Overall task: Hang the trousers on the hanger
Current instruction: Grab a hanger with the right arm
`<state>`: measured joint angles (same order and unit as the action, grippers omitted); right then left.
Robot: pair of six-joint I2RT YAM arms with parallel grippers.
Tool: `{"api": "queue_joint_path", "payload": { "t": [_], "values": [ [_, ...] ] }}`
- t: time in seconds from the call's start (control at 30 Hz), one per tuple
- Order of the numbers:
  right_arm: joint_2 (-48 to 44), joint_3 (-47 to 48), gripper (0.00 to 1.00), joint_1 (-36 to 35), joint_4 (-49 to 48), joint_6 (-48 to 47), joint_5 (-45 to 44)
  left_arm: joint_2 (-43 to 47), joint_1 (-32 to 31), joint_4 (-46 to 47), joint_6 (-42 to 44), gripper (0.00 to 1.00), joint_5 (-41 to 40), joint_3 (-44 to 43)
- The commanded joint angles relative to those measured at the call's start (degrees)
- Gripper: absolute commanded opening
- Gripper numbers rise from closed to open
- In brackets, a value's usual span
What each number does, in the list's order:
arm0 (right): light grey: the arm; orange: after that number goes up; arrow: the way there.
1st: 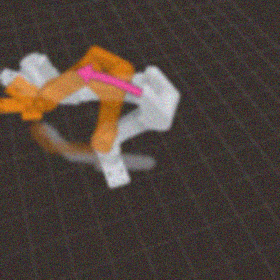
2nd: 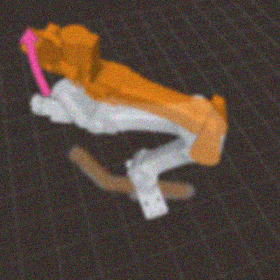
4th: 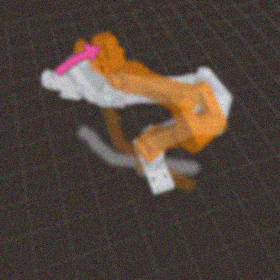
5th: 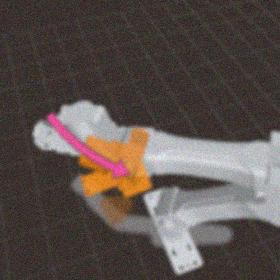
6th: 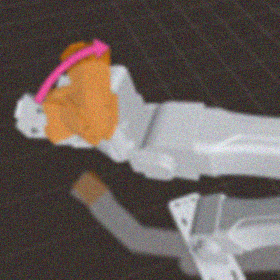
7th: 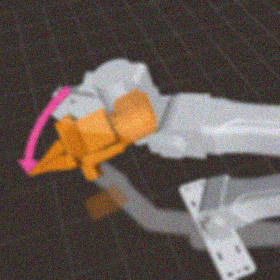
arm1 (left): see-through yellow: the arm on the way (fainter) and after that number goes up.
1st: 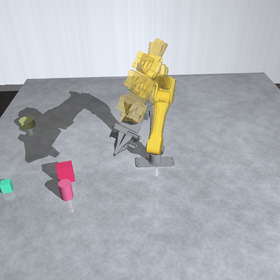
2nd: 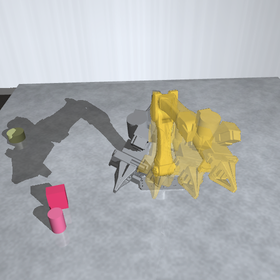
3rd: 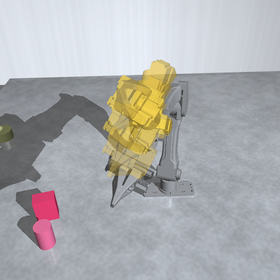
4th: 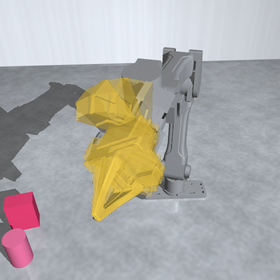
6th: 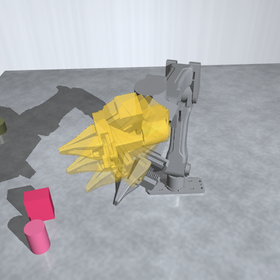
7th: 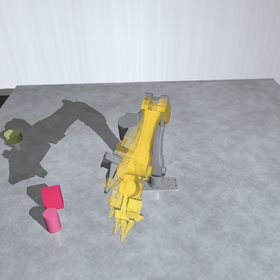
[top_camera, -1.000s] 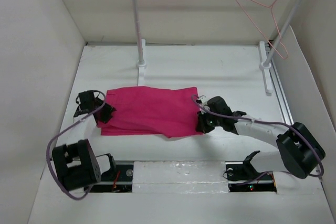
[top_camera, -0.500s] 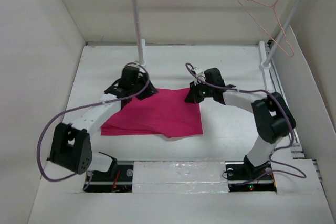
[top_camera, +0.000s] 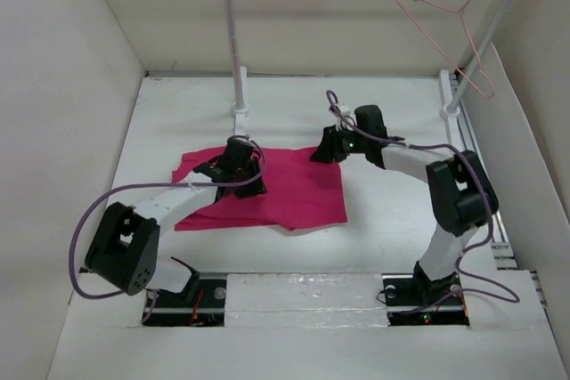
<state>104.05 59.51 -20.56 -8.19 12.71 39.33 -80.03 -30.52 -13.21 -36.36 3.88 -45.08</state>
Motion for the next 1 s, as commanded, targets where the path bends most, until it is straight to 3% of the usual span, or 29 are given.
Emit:
{"api": "queue_joint_path", "payload": {
  "t": [0.0, 0.07, 0.1, 0.13, 0.2, 0.37, 0.5, 0.57, 0.63, 0.7, 0.97],
  "values": [
    [-11.83, 8.85, 0.45, -1.06, 7.6, -6.54, 0.49, 6.29, -0.06, -0.76, 3.57, 0.26, -2.21, -4.38],
    [-16.83, 17.63, 0.32, 0.69, 16.05, -14.67, -3.63, 5.41, -0.06, -0.76, 4.71, 0.2, -0.73, -7.55],
    [-17.99, 21.14, 0.07, 1.74, 23.14, -16.82, -5.91, 4.63, -0.06, -0.68, 5.15, 0.09, -0.11, -10.79],
    [-19.22, 27.27, 0.0, 3.05, 25.91, -18.67, -11.94, 2.53, -0.67, -0.59, 5.68, 0.02, 0.86, -12.56],
    [-21.6, 32.14, 0.0, 8.93, 30.66, -21.49, -19.42, 0.32, -1.21, -0.67, 7.44, 0.0, 1.65, -17.64],
    [-21.79, 41.02, 0.01, 27.21, 31.73, -21.41, -11.22, -6.18, -8.91, -2.69, 11.48, 0.0, -3.17, -29.08],
    [-19.51, 44.02, 0.64, 39.59, 33.06, -23.34, -8.16, -11.28, -15.17, -5.5, 13.77, 0.0, -6.78, -38.67],
    [-16.0, 44.73, 0.7, 42.87, 32.8, -24.22, -3.5, -13.39, -17.11, -6.03, 13.68, 0.06, -6.43, -40.17],
    [-11.71, 46.3, 0.74, 45.68, 33.23, -25.01, 3.6, -14.19, -18.77, -6.04, 12.81, 0.21, -4.42, -39.91],
    [-9.49, 48.94, 0.75, 46.22, 37.42, -27.73, 5.05, -13.75, -18.78, -4.99, 12.28, 0.32, -2.4, -37.81],
    [-4.92, 52.02, 0.77, 48.06, 38.16, -29.68, 7.33, -11.99, -18.78, -3.57, 12.63, 0.35, -1.07, -32.71]
  ]
}}
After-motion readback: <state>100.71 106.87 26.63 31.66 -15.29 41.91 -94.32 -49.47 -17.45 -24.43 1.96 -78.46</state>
